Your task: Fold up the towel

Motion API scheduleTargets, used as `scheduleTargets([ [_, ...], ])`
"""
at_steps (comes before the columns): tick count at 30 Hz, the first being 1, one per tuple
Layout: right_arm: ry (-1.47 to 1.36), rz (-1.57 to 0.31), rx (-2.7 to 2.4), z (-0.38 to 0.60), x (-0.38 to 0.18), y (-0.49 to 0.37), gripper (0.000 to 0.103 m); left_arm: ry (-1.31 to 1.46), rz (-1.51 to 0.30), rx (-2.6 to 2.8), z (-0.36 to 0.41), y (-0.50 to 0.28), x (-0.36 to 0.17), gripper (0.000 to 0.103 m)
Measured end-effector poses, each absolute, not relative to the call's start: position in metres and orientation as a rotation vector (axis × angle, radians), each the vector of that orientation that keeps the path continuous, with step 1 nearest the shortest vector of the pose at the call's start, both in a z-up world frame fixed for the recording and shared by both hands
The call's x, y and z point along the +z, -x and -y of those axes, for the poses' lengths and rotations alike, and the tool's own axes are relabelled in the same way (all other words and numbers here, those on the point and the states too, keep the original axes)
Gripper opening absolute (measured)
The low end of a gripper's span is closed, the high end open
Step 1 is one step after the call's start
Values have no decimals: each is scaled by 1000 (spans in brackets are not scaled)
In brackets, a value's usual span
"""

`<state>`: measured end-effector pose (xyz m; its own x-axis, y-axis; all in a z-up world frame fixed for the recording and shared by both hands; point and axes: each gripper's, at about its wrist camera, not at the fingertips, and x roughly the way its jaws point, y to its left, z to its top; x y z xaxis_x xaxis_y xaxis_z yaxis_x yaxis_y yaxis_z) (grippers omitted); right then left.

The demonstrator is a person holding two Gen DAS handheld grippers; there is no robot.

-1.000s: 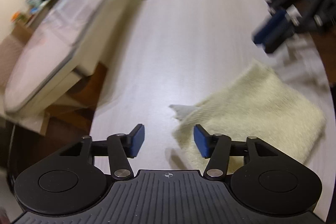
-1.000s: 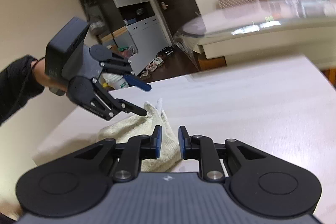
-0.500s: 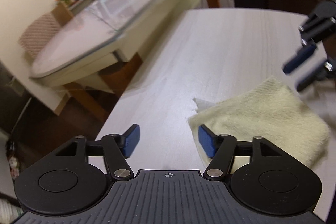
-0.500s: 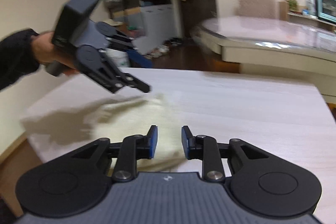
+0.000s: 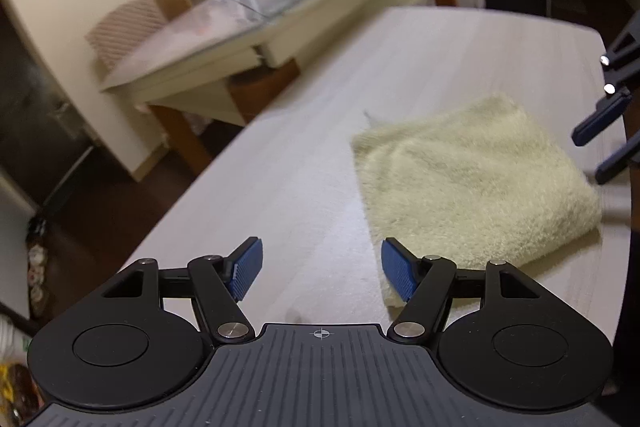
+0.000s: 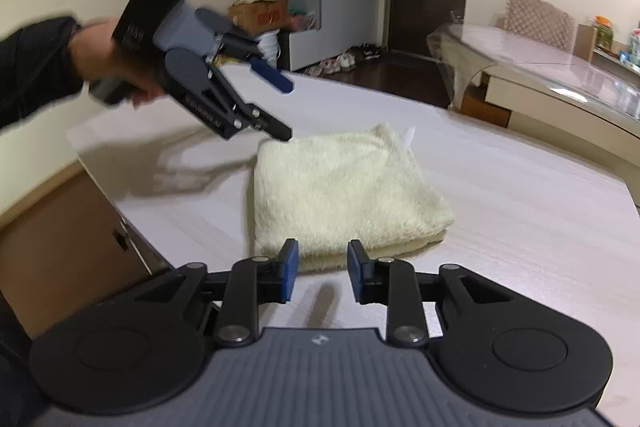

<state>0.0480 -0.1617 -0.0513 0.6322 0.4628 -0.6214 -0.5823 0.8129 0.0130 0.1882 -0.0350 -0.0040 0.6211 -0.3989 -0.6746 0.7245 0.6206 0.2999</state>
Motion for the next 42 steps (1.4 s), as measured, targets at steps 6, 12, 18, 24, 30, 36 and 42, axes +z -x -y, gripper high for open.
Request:
scheduleTargets([
  [6, 139, -702, 619, 156, -59, -47, 32, -523, -592, -642, 15, -166, -5, 80],
  [12, 136, -714, 612, 133, -66, -52, 33, -489, -590, -608, 5, -146, -12, 83],
  [18, 154, -702, 606, 95, -67, -61, 37, -394, -584, -522, -22, -149, -8, 85],
  [24, 169, -707, 610, 58, -69, -80, 46, -327, -577, -462, -47, -146, -3, 86],
  [30, 179, -716, 629, 62, -66, -69, 49, -275, -572, -433, -55, -130, -2, 89],
  [36, 133, -686, 550, 99, -58, -41, 58, -183, -571, -459, -36, -111, -3, 92],
  [42, 47, -628, 463, 145, -50, -21, 74, -230, -582, -499, 9, -106, -18, 92],
])
